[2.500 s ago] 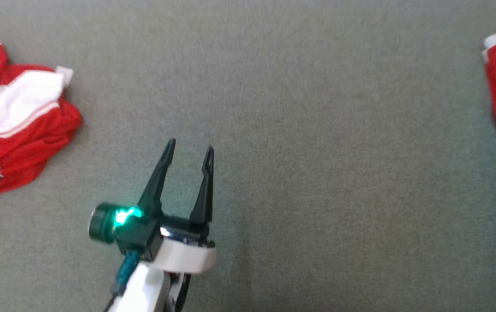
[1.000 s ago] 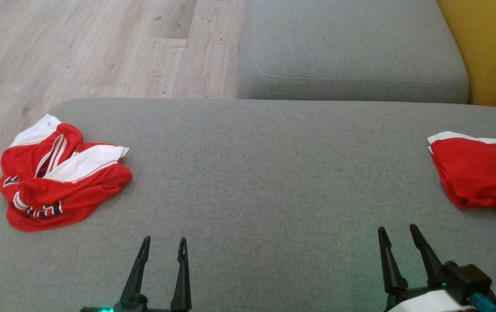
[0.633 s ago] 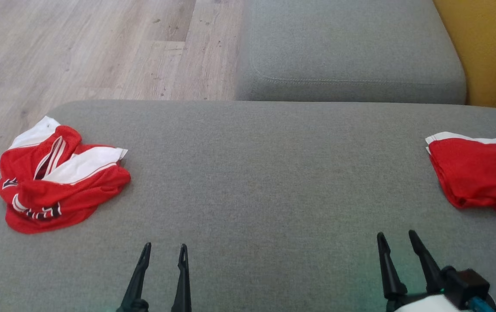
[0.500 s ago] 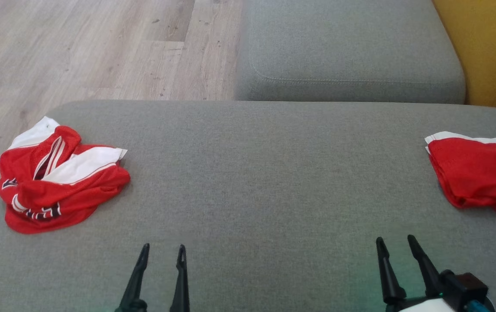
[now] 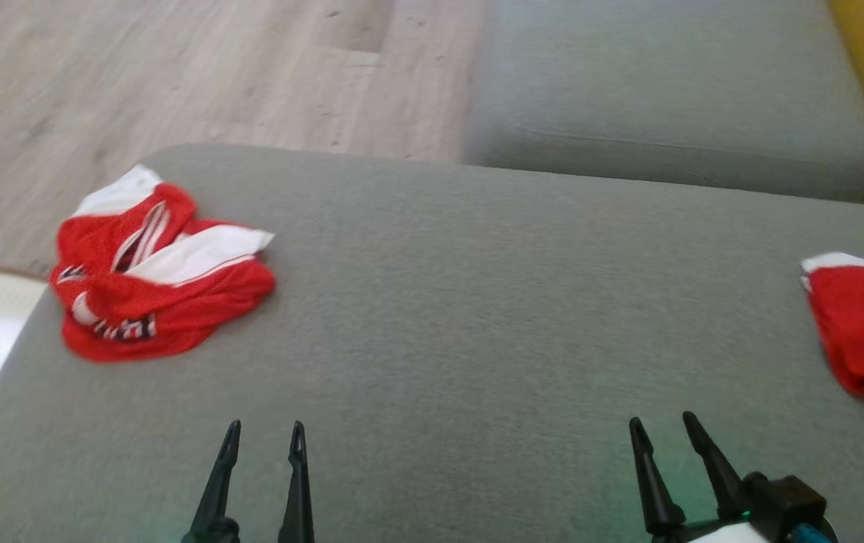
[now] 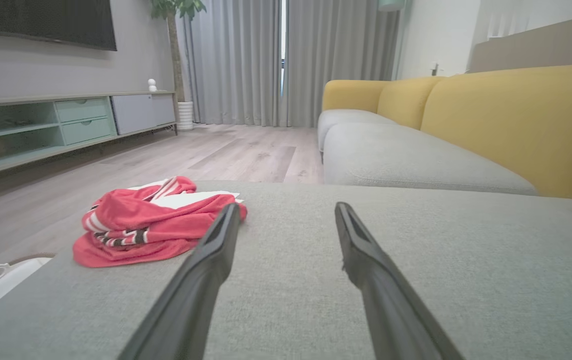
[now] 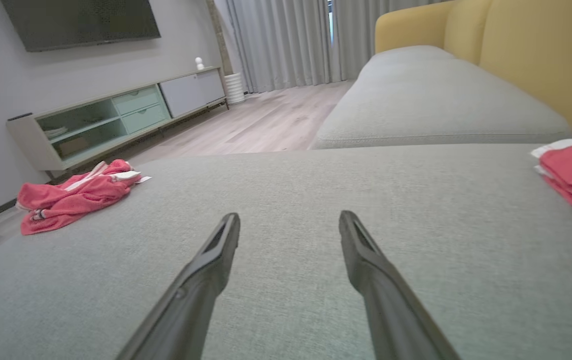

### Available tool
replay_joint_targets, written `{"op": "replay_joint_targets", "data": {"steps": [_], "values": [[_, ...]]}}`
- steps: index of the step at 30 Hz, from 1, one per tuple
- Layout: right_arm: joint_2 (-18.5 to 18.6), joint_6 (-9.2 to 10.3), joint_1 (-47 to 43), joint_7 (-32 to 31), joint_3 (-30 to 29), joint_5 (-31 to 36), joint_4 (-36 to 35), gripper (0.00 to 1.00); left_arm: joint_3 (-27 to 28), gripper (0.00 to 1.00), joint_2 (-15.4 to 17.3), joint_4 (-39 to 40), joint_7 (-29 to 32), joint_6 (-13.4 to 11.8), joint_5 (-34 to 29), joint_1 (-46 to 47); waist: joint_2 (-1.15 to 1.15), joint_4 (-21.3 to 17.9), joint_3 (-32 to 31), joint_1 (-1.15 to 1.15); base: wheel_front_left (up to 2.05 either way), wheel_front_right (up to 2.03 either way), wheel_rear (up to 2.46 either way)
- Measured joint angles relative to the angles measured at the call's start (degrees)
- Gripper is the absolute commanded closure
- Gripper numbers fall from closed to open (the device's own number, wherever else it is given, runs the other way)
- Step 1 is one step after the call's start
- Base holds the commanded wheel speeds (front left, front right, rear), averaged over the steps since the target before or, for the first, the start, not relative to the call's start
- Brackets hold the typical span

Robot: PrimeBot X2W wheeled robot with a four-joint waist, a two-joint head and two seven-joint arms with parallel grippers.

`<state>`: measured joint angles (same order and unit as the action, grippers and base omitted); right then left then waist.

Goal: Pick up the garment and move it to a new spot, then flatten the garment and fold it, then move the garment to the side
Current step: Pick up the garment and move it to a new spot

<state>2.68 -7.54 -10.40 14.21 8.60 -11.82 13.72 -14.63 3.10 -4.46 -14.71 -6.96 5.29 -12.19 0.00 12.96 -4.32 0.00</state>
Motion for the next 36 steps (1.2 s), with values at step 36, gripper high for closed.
{"op": "replay_joint_targets", "data": {"steps": [36], "values": [[6.66,0.01,8.03,0.00,-1.59,2.42,-2.66,0.00,11.70,0.00,1.76,11.50,0.00,1.19,-0.68,12.49,0.00,16.49,13.05,0.02,0.00,0.00,0.00]]}}
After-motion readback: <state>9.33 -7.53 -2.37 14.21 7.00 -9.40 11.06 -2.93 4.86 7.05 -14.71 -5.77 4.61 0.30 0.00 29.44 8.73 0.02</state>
